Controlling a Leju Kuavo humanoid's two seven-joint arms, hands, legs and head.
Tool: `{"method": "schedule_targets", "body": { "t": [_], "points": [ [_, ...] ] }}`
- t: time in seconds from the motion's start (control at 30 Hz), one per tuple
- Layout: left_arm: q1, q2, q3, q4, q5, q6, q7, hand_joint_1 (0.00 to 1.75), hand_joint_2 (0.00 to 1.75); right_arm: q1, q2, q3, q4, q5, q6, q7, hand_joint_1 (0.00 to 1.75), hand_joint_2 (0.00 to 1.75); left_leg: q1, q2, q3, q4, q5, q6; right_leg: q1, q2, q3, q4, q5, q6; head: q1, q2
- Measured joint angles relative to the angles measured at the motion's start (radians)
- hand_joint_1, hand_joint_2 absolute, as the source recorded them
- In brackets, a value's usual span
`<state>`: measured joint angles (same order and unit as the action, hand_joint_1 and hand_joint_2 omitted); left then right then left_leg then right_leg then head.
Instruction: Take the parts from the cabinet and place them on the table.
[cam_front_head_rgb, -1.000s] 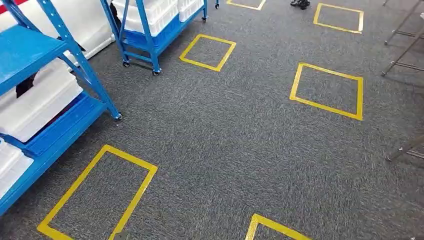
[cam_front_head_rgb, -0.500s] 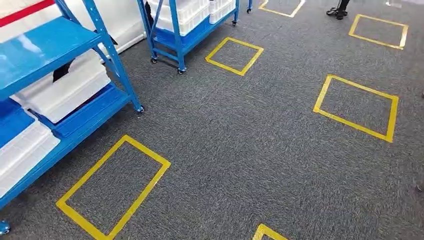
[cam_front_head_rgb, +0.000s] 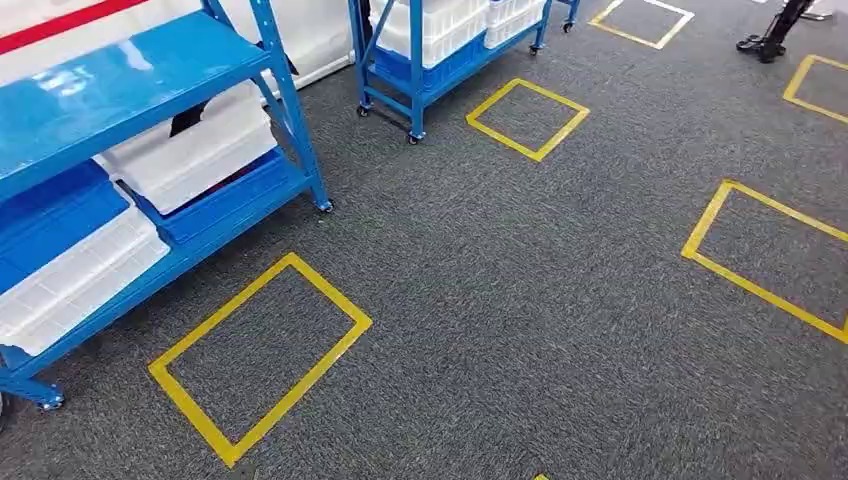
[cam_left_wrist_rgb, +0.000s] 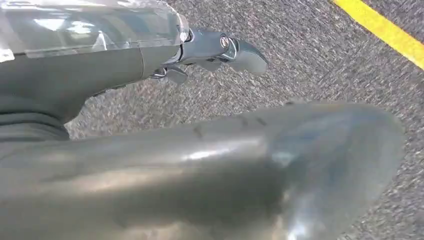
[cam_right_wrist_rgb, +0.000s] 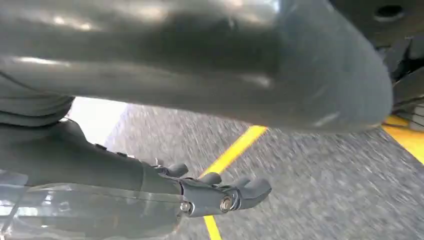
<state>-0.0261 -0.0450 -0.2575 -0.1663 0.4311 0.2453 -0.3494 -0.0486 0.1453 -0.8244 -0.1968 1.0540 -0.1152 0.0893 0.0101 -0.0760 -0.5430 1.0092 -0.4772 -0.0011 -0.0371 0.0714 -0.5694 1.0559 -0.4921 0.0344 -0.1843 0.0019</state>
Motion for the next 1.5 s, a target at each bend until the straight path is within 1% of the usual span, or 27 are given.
{"method": "schedule_targets", "body": {
  "t": [0.03,0.13,0.17,0.2,0.23,0.3,0.37,0.4,0.47,0.5,0.53,0.63,0.67,0.73,0.8,0.83,0.9,0.97,1.0,1.03,1.17,1.23,1.3,1.37,1.4,1.47,1.5],
  "points": [
    [-0.004,0.000,0.000,0.000,0.000,0.000,0.000,0.00,0.00,-0.003,0.000,0.000,0.000,0.000,0.000,-0.001,0.00,0.00,0.001,-0.010,-0.005,0.007,-0.003,-0.008,0.004,0.005,0.004,-0.018,-0.005,-0.011,-0.002,0.000],
    [0.002,0.000,0.000,0.000,0.000,0.000,0.000,0.00,0.00,-0.006,-0.001,0.000,0.000,0.000,0.000,-0.001,0.00,0.00,0.007,-0.032,-0.010,-0.005,0.005,-0.030,0.013,-0.019,0.004,-0.017,-0.003,-0.034,-0.002,0.000],
    [0.003,0.000,0.000,0.000,0.000,0.001,0.000,0.00,0.00,-0.006,-0.001,0.000,0.000,0.000,0.000,-0.001,0.00,0.00,0.009,-0.020,-0.009,0.005,-0.002,-0.033,0.006,-0.033,0.008,-0.027,0.001,-0.046,-0.001,0.000],
    [0.004,0.000,0.000,0.000,0.000,0.002,0.000,0.00,0.00,-0.004,-0.002,0.000,0.000,0.000,0.000,-0.001,0.00,0.00,0.006,0.027,-0.021,0.035,-0.022,-0.034,0.009,-0.041,0.012,-0.030,0.000,-0.051,-0.002,0.000],
    [0.002,0.000,0.000,0.000,0.000,0.002,0.000,0.00,0.00,-0.003,-0.002,0.000,0.000,0.000,0.000,-0.002,0.00,0.00,0.006,0.049,-0.051,0.093,-0.057,-0.035,0.013,-0.053,0.012,-0.030,-0.001,-0.060,-0.002,0.000],
    [-0.003,0.000,0.000,0.000,0.000,0.002,0.000,0.00,0.00,-0.001,-0.002,0.000,0.000,0.000,0.003,-0.002,0.00,0.00,0.007,0.060,-0.129,0.250,-0.128,-0.037,0.023,-0.080,0.013,-0.030,-0.005,-0.067,-0.002,0.000],
    [0.000,0.000,0.000,0.000,0.000,0.002,0.002,0.00,0.00,-0.002,-0.002,0.000,0.000,0.000,0.005,0.000,0.00,0.00,0.007,0.061,-0.154,0.300,-0.125,-0.036,0.030,-0.102,0.015,-0.029,-0.007,-0.071,-0.002,0.000],
    [0.002,0.000,0.000,0.000,0.000,0.002,0.003,0.00,0.00,-0.002,-0.002,0.000,0.000,0.001,0.006,0.000,0.00,0.00,0.006,0.063,-0.135,0.261,-0.096,-0.033,0.032,-0.110,0.017,-0.029,-0.009,-0.072,-0.002,0.000],
    [0.003,0.000,0.000,0.000,0.000,0.002,0.003,0.00,0.00,-0.003,-0.002,0.000,0.000,0.000,0.007,0.001,0.00,0.00,0.000,0.088,-0.049,0.095,-0.011,-0.019,0.036,-0.129,0.028,-0.029,-0.015,-0.069,-0.002,0.000],
    [0.001,0.000,0.000,0.000,0.000,0.002,0.003,0.00,0.00,-0.002,-0.002,0.000,0.000,0.000,0.007,0.002,0.00,0.00,-0.008,0.126,-0.014,0.024,0.002,-0.008,0.037,-0.139,0.033,-0.029,-0.019,-0.067,-0.002,0.000],
    [-0.002,0.000,0.000,0.000,-0.002,0.000,0.003,0.00,0.00,-0.002,-0.002,-0.001,0.000,0.000,0.008,0.002,0.00,0.00,-0.016,0.141,-0.011,0.011,-0.004,-0.002,0.046,-0.146,0.033,-0.024,-0.024,-0.060,-0.002,0.000],
    [0.002,0.000,0.000,0.000,-0.002,-0.002,0.003,0.00,0.00,-0.010,-0.002,-0.002,0.000,-0.001,0.008,0.003,0.00,0.00,-0.020,0.111,-0.017,0.009,0.001,0.005,0.040,-0.165,0.038,-0.030,-0.023,-0.049,-0.002,0.000],
    [0.003,0.000,0.000,0.000,-0.002,-0.002,0.004,0.00,0.00,-0.013,-0.002,-0.001,0.000,-0.001,0.007,0.003,0.00,0.00,-0.007,0.101,0.001,-0.008,0.010,0.013,0.044,-0.168,0.042,-0.029,-0.030,-0.040,-0.002,0.000],
    [0.001,0.000,0.000,0.000,-0.002,-0.002,0.004,0.00,0.00,-0.008,-0.003,-0.002,0.000,-0.001,0.007,0.003,0.00,0.00,-0.005,0.088,0.003,-0.016,0.017,0.022,0.035,-0.097,0.018,0.034,-0.074,-0.030,-0.001,0.000],
    [-0.003,0.000,0.000,0.000,-0.002,-0.002,0.004,0.00,0.00,-0.006,-0.003,-0.002,0.000,-0.001,0.007,0.003,0.00,0.00,-0.005,0.070,-0.001,-0.016,0.017,0.022,0.028,-0.077,-0.065,0.195,-0.151,-0.023,-0.001,0.000],
    [-0.002,0.000,0.000,0.000,-0.002,-0.004,0.004,0.00,0.00,-0.005,-0.003,-0.002,0.000,-0.001,0.007,0.003,0.00,0.00,-0.005,0.061,-0.002,-0.015,0.017,0.022,0.027,-0.076,-0.095,0.252,-0.167,-0.020,-0.001,0.000],
    [0.000,-0.001,0.000,0.000,-0.001,-0.005,0.005,0.00,0.00,-0.004,-0.003,-0.002,0.000,0.000,0.007,0.005,0.00,0.00,-0.003,0.039,0.000,-0.013,0.016,0.020,0.020,-0.076,-0.095,0.236,-0.122,-0.015,-0.001,0.000],
    [0.000,-0.002,0.000,0.000,0.000,-0.008,0.006,0.00,0.00,-0.003,-0.006,-0.003,0.000,0.000,0.006,0.008,0.00,0.00,0.001,0.014,0.002,-0.005,0.011,0.011,0.012,-0.063,-0.019,0.066,-0.018,-0.011,-0.001,0.000],
    [-0.001,-0.002,0.000,0.000,0.001,-0.010,0.007,0.00,0.00,-0.002,-0.006,-0.003,0.000,0.000,0.006,0.009,0.00,0.00,0.003,0.006,-0.001,0.001,0.006,0.004,0.006,-0.030,0.009,-0.003,-0.003,-0.011,-0.001,0.000],
    [-0.003,-0.001,0.000,0.000,0.002,-0.010,0.009,0.00,0.00,0.000,-0.006,-0.003,0.000,0.002,0.006,0.010,0.00,0.00,-0.002,-0.002,-0.008,0.012,0.003,-0.006,0.012,-0.004,0.015,-0.014,-0.015,-0.015,-0.001,0.000],
    [0.002,-0.001,0.000,0.000,0.002,-0.005,0.014,0.00,0.00,-0.008,-0.006,-0.003,0.000,0.006,0.003,0.009,0.00,0.00,0.004,-0.028,-0.016,0.003,0.008,-0.032,0.013,-0.038,0.014,-0.017,-0.010,-0.050,-0.001,0.000],
    [0.002,-0.002,0.000,0.000,0.001,-0.003,0.011,0.00,0.00,-0.004,-0.007,-0.003,0.000,0.006,-0.001,0.008,0.00,0.00,0.002,0.045,-0.042,0.067,-0.036,-0.035,0.015,-0.060,0.017,-0.022,-0.009,-0.068,-0.002,0.000],
    [-0.002,-0.002,0.000,0.000,0.001,-0.003,0.009,0.00,0.00,-0.001,-0.007,-0.003,0.000,0.007,-0.001,0.007,0.00,0.00,0.003,0.061,-0.115,0.218,-0.111,-0.039,0.022,-0.084,0.016,-0.022,-0.011,-0.073,-0.001,0.000],
    [0.000,-0.002,0.000,0.000,0.001,-0.003,0.008,0.00,0.00,-0.001,-0.007,-0.003,0.000,0.007,0.000,0.006,0.00,0.00,0.003,0.063,-0.166,0.324,-0.138,-0.040,0.029,-0.107,0.017,-0.022,-0.014,-0.077,-0.001,0.000],
    [0.002,-0.002,0.000,0.000,0.001,-0.003,0.008,0.00,0.00,-0.002,-0.007,-0.003,0.000,0.007,0.000,0.006,0.00,0.00,0.003,0.064,-0.154,0.303,-0.113,-0.038,0.031,-0.117,0.019,-0.022,-0.015,-0.079,-0.001,0.000],
    [0.004,-0.002,0.000,0.000,0.001,-0.003,0.005,0.00,0.00,-0.004,-0.007,-0.003,0.000,0.008,0.000,0.002,0.00,0.00,-0.001,0.078,-0.074,0.145,-0.028,-0.024,0.036,-0.136,0.028,-0.022,-0.020,-0.078,-0.001,0.000],
    [0.003,-0.002,0.000,0.000,0.001,-0.003,0.003,0.00,0.00,-0.004,-0.007,-0.003,0.000,0.008,0.000,0.002,0.00,0.00,-0.008,0.106,-0.027,0.057,0.008,-0.012,0.037,-0.145,0.033,-0.022,-0.023,-0.076,-0.001,0.000]
  ]
}}
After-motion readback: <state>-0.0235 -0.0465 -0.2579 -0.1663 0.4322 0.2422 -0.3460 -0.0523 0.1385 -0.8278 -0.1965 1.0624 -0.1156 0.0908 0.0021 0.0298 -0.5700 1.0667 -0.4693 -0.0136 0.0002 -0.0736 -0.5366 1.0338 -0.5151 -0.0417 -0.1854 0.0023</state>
